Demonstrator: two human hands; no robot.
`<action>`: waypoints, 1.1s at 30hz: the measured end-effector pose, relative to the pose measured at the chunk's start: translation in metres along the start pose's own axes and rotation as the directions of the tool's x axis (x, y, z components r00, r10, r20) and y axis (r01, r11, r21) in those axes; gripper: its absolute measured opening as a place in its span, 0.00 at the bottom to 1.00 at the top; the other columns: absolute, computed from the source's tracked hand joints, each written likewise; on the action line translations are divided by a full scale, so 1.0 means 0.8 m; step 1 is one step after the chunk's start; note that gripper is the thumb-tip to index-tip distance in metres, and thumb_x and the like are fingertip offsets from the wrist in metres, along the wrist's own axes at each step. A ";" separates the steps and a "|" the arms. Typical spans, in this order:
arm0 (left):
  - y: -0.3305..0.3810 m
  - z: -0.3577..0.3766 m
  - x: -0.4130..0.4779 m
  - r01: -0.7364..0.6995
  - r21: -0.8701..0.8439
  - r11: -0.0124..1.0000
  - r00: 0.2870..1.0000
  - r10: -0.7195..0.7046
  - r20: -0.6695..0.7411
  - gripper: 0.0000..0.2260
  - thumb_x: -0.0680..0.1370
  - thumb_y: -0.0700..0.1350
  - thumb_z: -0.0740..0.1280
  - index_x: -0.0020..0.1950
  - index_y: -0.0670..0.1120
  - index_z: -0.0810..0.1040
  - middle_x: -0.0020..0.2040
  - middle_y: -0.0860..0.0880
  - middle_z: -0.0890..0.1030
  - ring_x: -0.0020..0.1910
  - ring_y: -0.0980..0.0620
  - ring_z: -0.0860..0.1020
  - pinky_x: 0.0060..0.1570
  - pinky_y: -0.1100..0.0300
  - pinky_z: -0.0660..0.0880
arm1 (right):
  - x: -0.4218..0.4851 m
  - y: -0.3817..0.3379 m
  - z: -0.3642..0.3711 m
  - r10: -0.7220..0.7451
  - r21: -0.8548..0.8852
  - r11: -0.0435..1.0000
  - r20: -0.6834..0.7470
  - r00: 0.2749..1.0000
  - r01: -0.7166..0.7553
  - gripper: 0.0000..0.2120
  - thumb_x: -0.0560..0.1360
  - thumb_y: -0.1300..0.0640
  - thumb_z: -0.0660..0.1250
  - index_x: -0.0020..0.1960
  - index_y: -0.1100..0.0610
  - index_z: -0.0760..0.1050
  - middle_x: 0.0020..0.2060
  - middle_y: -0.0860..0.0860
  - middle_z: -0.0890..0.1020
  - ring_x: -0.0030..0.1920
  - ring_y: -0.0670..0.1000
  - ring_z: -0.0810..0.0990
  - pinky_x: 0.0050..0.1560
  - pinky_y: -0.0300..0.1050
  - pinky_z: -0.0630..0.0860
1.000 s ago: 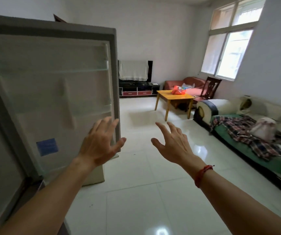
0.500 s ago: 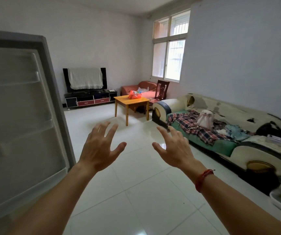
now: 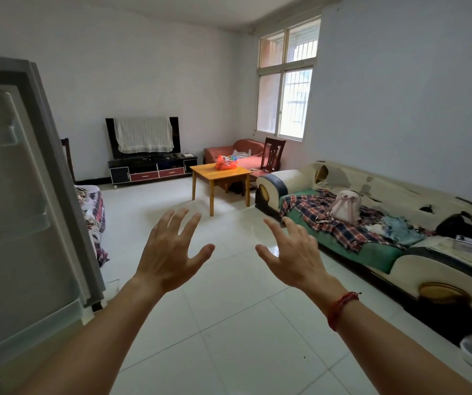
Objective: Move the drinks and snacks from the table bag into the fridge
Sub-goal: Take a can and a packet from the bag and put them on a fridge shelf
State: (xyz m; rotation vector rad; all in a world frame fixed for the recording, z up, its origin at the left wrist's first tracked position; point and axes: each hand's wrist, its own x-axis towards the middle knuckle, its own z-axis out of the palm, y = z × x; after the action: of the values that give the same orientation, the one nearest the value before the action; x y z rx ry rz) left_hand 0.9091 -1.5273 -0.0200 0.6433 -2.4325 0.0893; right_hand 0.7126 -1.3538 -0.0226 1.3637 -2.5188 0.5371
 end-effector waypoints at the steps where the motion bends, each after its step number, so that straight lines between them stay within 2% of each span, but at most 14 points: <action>1: 0.004 0.007 0.006 0.003 0.002 1.000 1.000 -0.003 0.002 0.33 0.76 0.67 0.55 0.72 0.45 0.71 0.71 0.40 0.71 0.71 0.38 0.68 0.62 0.40 0.72 | 0.005 0.008 0.001 0.000 0.000 1.000 0.002 1.000 0.000 0.33 0.80 0.35 0.57 0.81 0.43 0.53 0.78 0.58 0.62 0.77 0.59 0.61 0.73 0.61 0.62; 9: 0.016 0.062 0.046 0.012 0.010 1.000 1.000 -0.012 0.025 0.33 0.76 0.67 0.55 0.71 0.45 0.71 0.69 0.41 0.72 0.69 0.39 0.70 0.60 0.42 0.74 | 0.046 0.060 0.022 -0.001 0.005 1.000 0.056 0.998 0.001 0.34 0.80 0.34 0.57 0.81 0.43 0.51 0.78 0.58 0.61 0.77 0.60 0.61 0.72 0.62 0.63; 16: -0.007 0.121 0.084 0.023 0.031 0.999 0.997 -0.025 0.068 0.34 0.76 0.67 0.54 0.72 0.45 0.70 0.70 0.41 0.71 0.69 0.40 0.69 0.61 0.43 0.72 | 0.102 0.083 0.070 0.009 0.013 1.000 0.105 0.994 -0.011 0.33 0.79 0.35 0.57 0.81 0.43 0.52 0.78 0.59 0.61 0.76 0.60 0.63 0.72 0.61 0.64; 23: -0.069 0.213 0.149 0.037 0.024 0.999 0.992 -0.039 0.122 0.34 0.76 0.67 0.54 0.73 0.45 0.68 0.71 0.41 0.70 0.70 0.40 0.67 0.62 0.43 0.70 | 0.201 0.094 0.152 0.016 -0.019 1.000 0.163 0.986 -0.013 0.33 0.79 0.35 0.57 0.80 0.43 0.52 0.78 0.60 0.62 0.74 0.62 0.65 0.71 0.63 0.65; 33: -0.195 0.344 0.311 0.085 -0.016 0.996 0.978 -0.080 0.195 0.35 0.75 0.67 0.53 0.73 0.46 0.68 0.71 0.41 0.70 0.69 0.41 0.67 0.62 0.45 0.69 | 0.413 0.100 0.260 0.065 -0.052 0.997 0.242 0.968 -0.054 0.33 0.79 0.34 0.57 0.80 0.43 0.53 0.77 0.59 0.63 0.74 0.61 0.65 0.72 0.63 0.65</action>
State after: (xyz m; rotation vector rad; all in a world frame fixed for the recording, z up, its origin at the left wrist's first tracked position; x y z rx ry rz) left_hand 0.6590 -1.8286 -0.1119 0.7731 -2.5849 -0.0386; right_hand 0.4610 -1.6514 -0.1072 1.4192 -2.7549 0.3383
